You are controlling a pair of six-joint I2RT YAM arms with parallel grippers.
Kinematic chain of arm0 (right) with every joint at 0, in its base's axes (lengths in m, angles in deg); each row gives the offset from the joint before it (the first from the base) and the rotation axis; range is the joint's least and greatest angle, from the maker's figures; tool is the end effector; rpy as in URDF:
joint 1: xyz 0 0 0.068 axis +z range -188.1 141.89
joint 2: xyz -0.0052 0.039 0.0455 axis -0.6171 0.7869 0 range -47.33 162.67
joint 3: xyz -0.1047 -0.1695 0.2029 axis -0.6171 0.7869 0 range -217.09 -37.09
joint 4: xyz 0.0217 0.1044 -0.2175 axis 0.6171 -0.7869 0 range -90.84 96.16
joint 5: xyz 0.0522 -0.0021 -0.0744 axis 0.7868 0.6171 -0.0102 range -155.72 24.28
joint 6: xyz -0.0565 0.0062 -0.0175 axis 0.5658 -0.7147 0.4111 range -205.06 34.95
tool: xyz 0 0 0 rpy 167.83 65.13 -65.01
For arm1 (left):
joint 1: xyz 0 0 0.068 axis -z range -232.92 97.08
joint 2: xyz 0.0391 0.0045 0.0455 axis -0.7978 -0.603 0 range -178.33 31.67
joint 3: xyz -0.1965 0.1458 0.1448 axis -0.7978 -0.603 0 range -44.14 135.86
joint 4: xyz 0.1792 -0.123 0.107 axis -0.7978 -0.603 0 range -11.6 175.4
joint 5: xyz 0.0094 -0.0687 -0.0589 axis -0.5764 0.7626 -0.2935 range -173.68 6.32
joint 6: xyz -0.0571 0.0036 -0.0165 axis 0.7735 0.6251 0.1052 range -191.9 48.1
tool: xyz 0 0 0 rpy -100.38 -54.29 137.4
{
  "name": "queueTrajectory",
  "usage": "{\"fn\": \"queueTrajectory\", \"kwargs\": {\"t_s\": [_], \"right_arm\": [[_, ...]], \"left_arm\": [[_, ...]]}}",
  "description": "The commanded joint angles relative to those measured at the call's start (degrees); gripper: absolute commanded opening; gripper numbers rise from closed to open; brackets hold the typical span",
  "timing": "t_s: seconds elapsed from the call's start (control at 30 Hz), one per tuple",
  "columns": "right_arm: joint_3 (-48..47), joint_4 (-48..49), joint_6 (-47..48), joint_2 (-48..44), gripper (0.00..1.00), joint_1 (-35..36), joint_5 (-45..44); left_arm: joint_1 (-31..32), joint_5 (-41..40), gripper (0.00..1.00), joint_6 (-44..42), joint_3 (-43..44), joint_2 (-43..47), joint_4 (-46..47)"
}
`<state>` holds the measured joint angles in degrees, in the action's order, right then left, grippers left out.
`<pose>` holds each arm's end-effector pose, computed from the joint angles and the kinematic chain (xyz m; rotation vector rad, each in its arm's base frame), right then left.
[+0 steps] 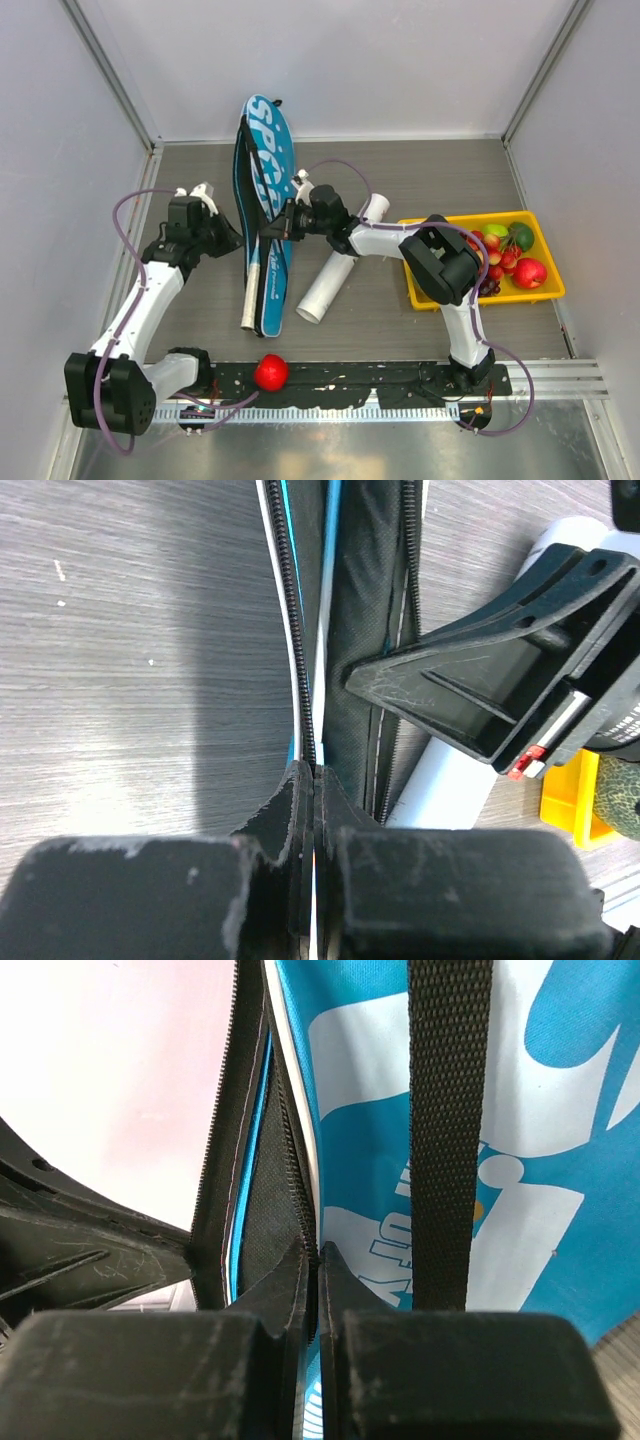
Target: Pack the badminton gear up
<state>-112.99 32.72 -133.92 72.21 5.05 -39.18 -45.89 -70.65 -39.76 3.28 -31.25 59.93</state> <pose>0.3280 0.3342 0.2090 -0.2623 2.1265 1.4677 0.2119 -0.0361 0.2805 -0.3894 2.3080 -0.6088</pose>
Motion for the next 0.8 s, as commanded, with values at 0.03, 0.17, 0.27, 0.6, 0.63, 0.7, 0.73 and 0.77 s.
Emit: {"fn": "queueTrajectory", "kwargs": {"t_s": [0.03, 0.17, 0.27, 0.6, 0.63, 0.7, 0.73, 0.77], "right_arm": [[0.8, 6.9, -3.2, -0.9, 0.05, -0.8, 1.1], [0.8, 10.7, -5.1, -0.4, 0.05, -0.9, 3.2], [1.3, 11.2, -5.0, -0.5, 0.05, -1.1, 3.5], [5.5, 11.5, -3.5, -1.9, 0.05, -2.8, 2.9], [5.6, 11.5, -3.5, -1.9, 0.05, -3.0, 2.9], [5.8, 11.6, -3.3, -1.9, 0.05, -3.0, 2.8], [5.8, 11.6, -3.3, -1.9, 0.05, -3.1, 2.9], [5.9, 11.8, -3.2, -1.8, 0.05, -3.3, 2.9]], "left_arm": [[1.0, 5.3, 0.0, -0.9, 4.3, 1.1, 5.1], [2.2, 7.0, 0.0, -1.1, 5.3, 0.6, 6.0], [3.0, 6.6, 0.0, -1.8, 5.8, 0.5, 5.5], [3.3, 4.4, 0.37, -9.9, 4.3, -2.3, 1.7], [3.3, 4.8, 0.42, -10.5, 3.7, -2.6, 1.9], [3.3, 5.6, 0.47, -11.2, 2.8, -3.5, 2.4], [3.3, 5.7, 0.47, -11.3, 2.4, -4.0, 2.7], [3.3, 4.9, 0.47, -11.2, 2.1, -4.3, 2.6]]}}
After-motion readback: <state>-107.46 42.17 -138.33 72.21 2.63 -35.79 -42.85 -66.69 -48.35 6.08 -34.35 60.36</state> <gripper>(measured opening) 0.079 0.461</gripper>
